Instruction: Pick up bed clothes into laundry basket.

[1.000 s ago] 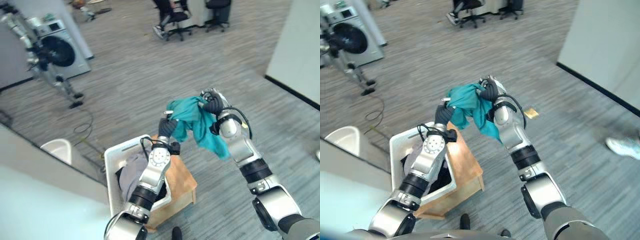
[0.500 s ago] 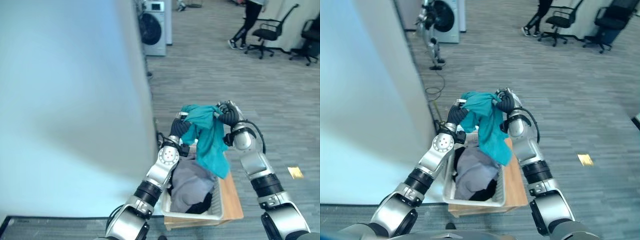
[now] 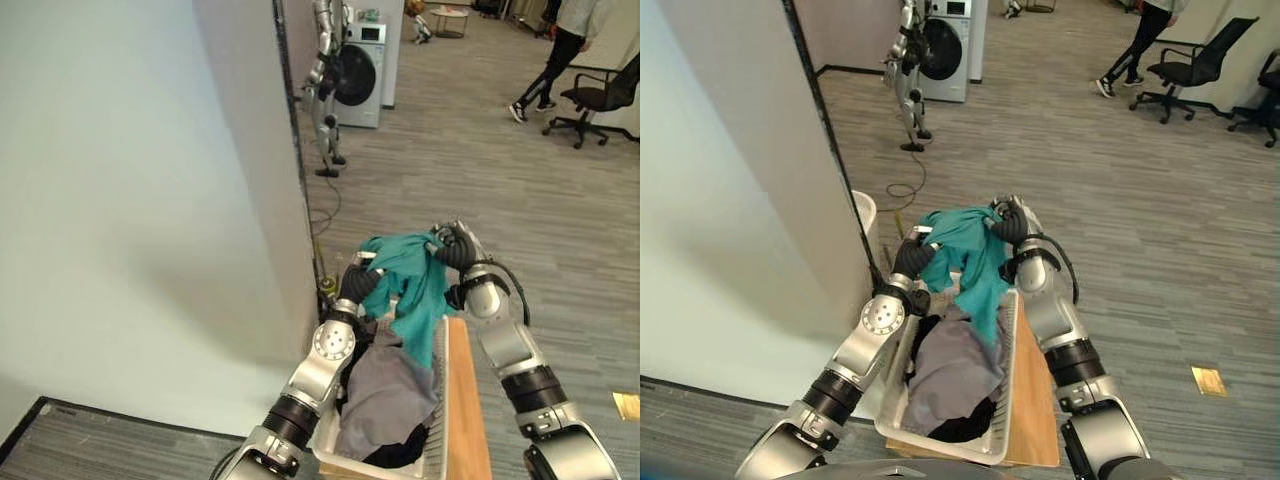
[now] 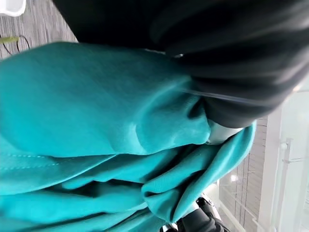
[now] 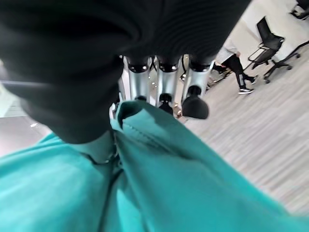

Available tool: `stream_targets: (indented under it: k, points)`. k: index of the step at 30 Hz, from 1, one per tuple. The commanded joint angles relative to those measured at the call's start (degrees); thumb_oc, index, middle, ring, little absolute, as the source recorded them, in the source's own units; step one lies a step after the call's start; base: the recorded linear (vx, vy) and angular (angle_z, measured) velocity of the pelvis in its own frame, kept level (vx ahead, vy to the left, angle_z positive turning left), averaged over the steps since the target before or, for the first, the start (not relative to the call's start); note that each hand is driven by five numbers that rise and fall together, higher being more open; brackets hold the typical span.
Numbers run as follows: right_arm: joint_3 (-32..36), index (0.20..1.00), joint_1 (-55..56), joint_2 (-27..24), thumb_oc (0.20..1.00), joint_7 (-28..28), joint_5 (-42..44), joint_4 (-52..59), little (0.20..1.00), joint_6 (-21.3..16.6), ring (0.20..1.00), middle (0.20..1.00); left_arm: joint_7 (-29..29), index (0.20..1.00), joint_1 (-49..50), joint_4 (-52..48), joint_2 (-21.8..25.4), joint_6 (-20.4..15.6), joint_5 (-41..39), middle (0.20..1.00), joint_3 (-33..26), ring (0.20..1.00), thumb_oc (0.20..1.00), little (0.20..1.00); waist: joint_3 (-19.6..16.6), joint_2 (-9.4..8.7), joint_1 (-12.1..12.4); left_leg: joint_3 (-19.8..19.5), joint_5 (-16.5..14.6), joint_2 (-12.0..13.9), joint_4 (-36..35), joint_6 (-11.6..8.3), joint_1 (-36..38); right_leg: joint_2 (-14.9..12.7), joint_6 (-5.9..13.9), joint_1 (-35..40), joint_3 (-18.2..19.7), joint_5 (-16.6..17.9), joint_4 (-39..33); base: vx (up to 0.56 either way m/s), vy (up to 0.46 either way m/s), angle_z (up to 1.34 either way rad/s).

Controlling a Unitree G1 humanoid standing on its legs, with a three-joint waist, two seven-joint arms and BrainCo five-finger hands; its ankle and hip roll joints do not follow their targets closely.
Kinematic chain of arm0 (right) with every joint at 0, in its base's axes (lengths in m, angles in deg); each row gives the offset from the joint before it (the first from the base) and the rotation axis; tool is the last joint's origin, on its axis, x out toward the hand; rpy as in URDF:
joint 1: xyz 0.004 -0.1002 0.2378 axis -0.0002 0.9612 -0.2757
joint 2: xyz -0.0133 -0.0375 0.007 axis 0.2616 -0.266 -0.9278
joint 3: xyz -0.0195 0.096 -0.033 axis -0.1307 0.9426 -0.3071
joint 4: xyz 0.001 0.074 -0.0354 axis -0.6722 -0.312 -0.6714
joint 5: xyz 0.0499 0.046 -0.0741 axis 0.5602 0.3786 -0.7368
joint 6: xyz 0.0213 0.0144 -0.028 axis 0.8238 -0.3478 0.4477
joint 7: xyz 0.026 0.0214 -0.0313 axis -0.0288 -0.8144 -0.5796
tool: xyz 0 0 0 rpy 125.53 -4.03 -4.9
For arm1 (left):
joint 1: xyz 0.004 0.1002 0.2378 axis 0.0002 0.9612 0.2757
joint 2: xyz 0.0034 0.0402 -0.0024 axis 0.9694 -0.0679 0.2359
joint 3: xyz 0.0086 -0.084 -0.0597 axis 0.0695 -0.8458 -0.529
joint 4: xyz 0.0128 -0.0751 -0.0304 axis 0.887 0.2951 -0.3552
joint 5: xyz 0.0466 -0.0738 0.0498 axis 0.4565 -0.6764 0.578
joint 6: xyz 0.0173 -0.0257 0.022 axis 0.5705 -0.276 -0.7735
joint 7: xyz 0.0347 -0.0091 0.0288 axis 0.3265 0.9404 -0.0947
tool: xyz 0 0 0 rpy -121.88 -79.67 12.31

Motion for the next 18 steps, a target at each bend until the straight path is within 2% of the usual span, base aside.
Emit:
stream_targets:
  k: [1, 9, 14, 18]
  points:
    - [5.08, 0.2, -1.12, -2.67, 0.2, -4.1, -0.97, -2.1, 0.2, -1.58, 0.2, 0.2, 0.31, 0.2, -6.42, 5.97, -2.61, -3.26, 0.93, 0.2, -2.51, 0.2, 0.2, 0.2, -3.67, 0.51, -0.1, -1.32, 1.39, 3.52, 0.41, -3.69, 1.35, -1.51, -1.17, 4.77, -2.78, -3.69, 1.12, 0.0, 0.0, 0.0]
    - [2.88, 0.2, 0.01, -1.33, 0.2, -6.09, -0.24, -6.18, 0.2, -3.3, 0.2, 0.2, 1.16, 0.2, -5.26, 8.87, -2.86, -3.21, 2.13, 0.2, -2.26, 0.2, 0.2, 0.2, -3.08, 0.94, -0.08, -1.52, 1.77, 3.68, 0.41, -4.02, -0.57, -1.58, -1.1, 3.1, -3.18, -3.56, 1.12, -0.01, 0.003, 0.01]
    - [1.66, 0.2, -4.69, -0.11, 0.2, -8.28, 0.74, -9.46, 0.2, -3.0, 0.2, 0.2, 5.01, 0.2, -10.17, 13.0, -1.95, -3.39, 3.98, 0.2, -2.81, 0.2, 0.2, 0.2, -0.3, 0.32, 0.16, -1.34, 3.36, 4.9, 0.41, -4.48, -7.12, -1.49, -0.46, -3.69, -2.82, -1.86, 1.12, -0.14, 0.009, -0.04]
    - [1.13, 0.2, -7.65, 0.77, 0.2, -9.63, 1.66, -11.34, 0.2, -2.71, 0.2, 0.2, 6.01, 0.2, -13.17, 16.29, -2.6, -3.65, 3.84, 0.2, -3.61, 0.2, 0.2, 0.2, 1.36, 0.15, -0.09, -1.73, 4.9, 5.07, 0.41, -4.76, -11.95, -1.45, -0.32, -8.61, -2.68, -0.65, 1.12, -0.17, 0.018, -0.03]
